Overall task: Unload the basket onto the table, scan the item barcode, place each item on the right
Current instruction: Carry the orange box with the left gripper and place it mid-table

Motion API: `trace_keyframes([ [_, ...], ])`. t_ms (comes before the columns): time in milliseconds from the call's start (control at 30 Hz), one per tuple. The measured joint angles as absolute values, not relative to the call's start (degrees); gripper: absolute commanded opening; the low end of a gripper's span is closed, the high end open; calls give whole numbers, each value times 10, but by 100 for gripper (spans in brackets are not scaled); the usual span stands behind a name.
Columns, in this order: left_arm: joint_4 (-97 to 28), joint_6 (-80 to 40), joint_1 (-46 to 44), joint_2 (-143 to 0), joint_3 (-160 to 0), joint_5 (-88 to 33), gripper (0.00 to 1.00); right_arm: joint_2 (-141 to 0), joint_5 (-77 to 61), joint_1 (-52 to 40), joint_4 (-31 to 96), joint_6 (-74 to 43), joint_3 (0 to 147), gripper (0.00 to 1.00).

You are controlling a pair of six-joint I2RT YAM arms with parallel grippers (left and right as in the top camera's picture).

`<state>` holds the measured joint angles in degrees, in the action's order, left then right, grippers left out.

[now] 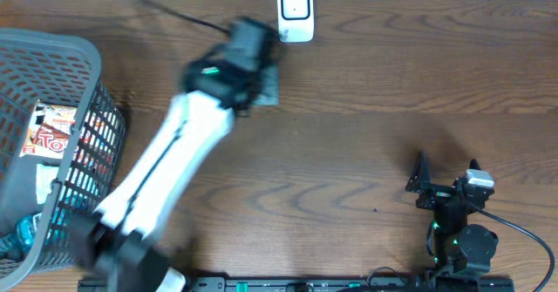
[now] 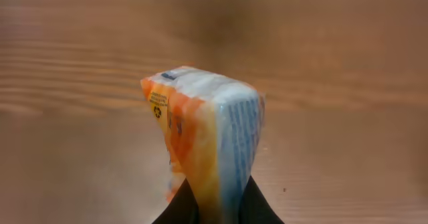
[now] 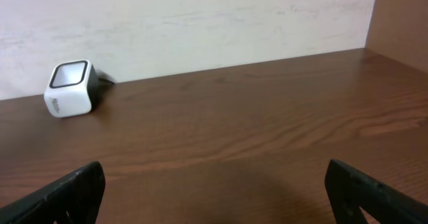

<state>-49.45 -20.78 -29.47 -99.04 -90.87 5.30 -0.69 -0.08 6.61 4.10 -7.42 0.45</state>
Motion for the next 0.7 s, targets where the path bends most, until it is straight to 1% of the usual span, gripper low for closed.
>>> trace_keyframes([
  [133, -449, -158, -337, -1087, -908, 74, 7, -7, -1, 66, 41, -74, 4, 99],
  [300, -430, -110, -376, -1162, -907, 84, 8, -7, -1, 66, 41, -74, 4, 99],
  [567, -396, -64, -429, -1183, -905, 90, 8, -7, -1, 66, 41, -74, 4, 99],
  [700, -397, -95, -434, -1183, -904, 90, 8, -7, -1, 66, 41, -74, 4, 99],
])
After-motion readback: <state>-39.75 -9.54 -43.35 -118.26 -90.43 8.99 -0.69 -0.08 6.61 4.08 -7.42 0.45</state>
